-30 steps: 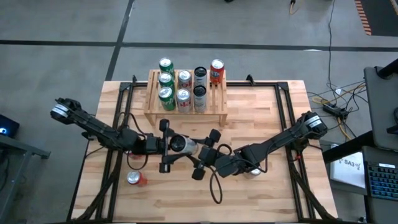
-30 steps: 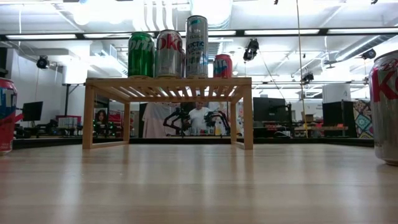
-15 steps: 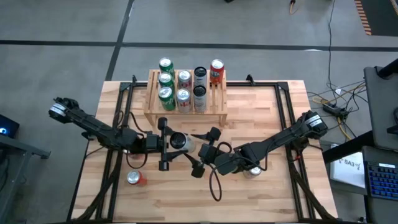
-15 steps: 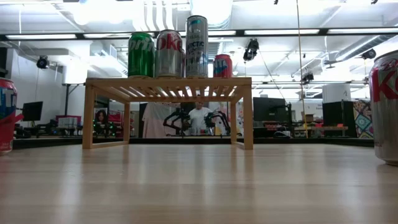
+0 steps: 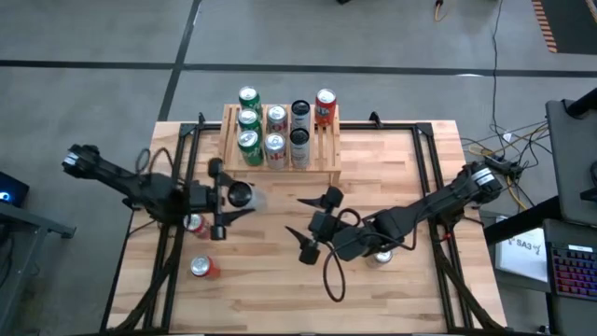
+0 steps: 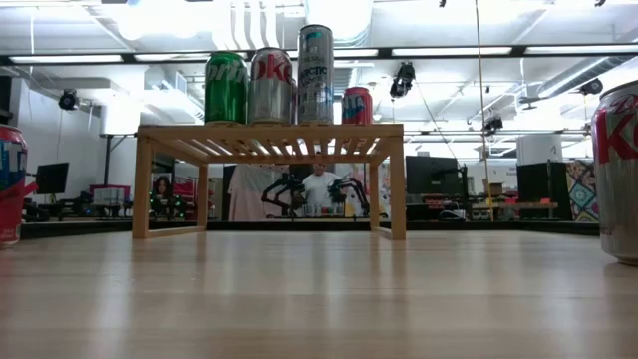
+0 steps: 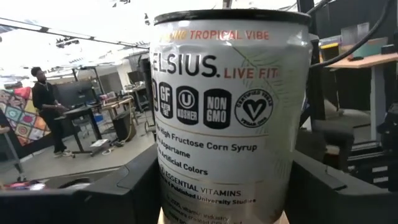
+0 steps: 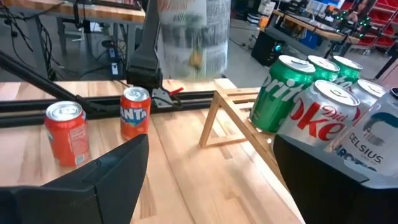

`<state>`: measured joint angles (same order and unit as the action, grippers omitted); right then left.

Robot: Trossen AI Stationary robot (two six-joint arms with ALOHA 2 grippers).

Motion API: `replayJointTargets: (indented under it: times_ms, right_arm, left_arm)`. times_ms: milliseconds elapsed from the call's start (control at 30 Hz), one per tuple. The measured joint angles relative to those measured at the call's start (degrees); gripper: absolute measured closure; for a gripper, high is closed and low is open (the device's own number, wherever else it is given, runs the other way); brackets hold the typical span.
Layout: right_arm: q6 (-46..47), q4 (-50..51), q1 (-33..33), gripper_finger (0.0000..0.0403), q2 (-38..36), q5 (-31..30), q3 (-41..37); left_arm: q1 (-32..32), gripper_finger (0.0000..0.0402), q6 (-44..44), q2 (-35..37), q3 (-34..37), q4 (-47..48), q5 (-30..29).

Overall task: Place canned beverage on shelf
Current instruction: Put the yellow soda can on the shelf

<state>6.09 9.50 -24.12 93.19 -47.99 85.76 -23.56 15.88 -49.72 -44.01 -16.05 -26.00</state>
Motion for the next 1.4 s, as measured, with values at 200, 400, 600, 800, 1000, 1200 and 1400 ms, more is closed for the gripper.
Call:
replayJointTargets:
  times_ms: [200,400,600,800,1000,1200,1400]
  right_arm:
    - [-0.1,0.5,0.0,0.0072,-1.0,0.0,0.0]
    - [-0.7,0.6,0.0,0.0072,-1.2,0.0,0.0]
    - [-1.1,0.6,0.2,0.0072,-1.2,0.1,0.0]
    - [-1.3,0.6,0.2,0.0072,-1.2,0.1,0.0]
    - [-1.7,0.6,0.5,0.0071,-1.2,0.1,0.0]
    - [-1.9,0.6,1.1,0.0071,-1.2,0.1,0.0]
    - [-2.3,0.6,1.8,0.0071,-1.2,0.1,-0.1]
  left_arm:
    - [1.5,0.0171,0.4,9.8,0.0,9.7,-1.3]
    - [4.6,0.0171,1.6,16.7,0.0,15.8,-5.9]
    - [8.5,0.0171,1.7,19.6,0.2,18.4,-5.6]
    - [14.1,0.0171,2.0,19.4,0.3,19.7,-5.6]
    - [22.1,0.0171,2.3,18.3,0.2,19.7,-3.9]
    - [31.4,0.0171,4.3,17.8,-0.9,19.6,0.4]
    - [42.0,0.0171,4.5,17.2,-3.2,19.6,11.5]
